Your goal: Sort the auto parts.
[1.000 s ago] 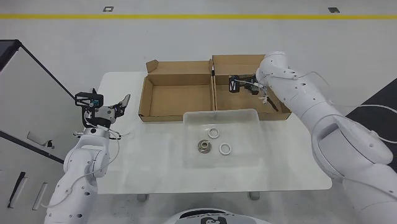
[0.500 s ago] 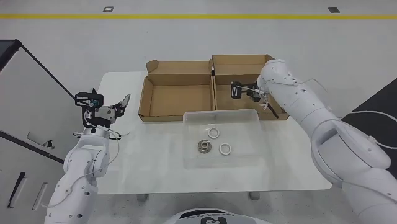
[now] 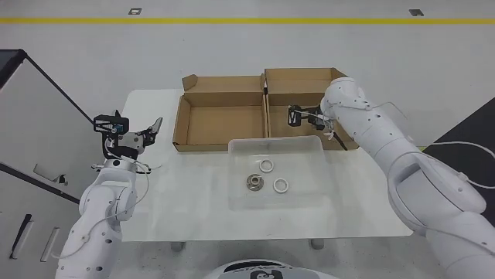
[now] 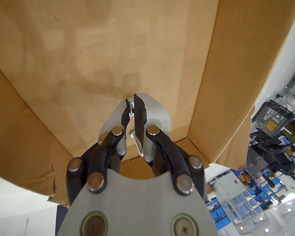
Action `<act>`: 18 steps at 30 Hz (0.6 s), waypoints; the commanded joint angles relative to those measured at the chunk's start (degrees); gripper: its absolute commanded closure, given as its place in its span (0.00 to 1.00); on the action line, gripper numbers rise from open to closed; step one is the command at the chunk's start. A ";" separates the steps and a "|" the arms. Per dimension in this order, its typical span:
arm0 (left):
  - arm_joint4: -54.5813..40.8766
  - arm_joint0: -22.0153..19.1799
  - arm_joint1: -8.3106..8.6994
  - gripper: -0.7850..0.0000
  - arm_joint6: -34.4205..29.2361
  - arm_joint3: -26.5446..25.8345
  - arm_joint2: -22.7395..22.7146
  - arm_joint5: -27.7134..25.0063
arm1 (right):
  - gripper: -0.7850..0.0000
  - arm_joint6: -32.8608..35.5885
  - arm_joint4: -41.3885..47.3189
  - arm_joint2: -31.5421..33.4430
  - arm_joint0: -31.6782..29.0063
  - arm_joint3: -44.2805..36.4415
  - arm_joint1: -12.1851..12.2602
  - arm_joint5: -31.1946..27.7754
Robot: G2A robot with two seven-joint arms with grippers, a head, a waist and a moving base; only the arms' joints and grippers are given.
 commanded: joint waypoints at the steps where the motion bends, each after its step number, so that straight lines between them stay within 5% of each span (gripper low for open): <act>1: 0.00 0.00 0.00 0.00 0.00 0.00 0.00 0.00 | 0.86 0.11 0.01 0.11 -0.03 -0.10 0.00 -0.13; 7: 0.00 0.00 0.00 0.00 0.00 0.00 0.00 0.00 | 0.67 0.23 -0.06 0.52 -0.16 -0.45 0.04 -0.09; 18: 0.00 0.00 0.00 0.00 0.00 0.00 0.00 0.00 | 0.55 -1.32 -0.26 2.82 0.46 -3.19 0.89 1.75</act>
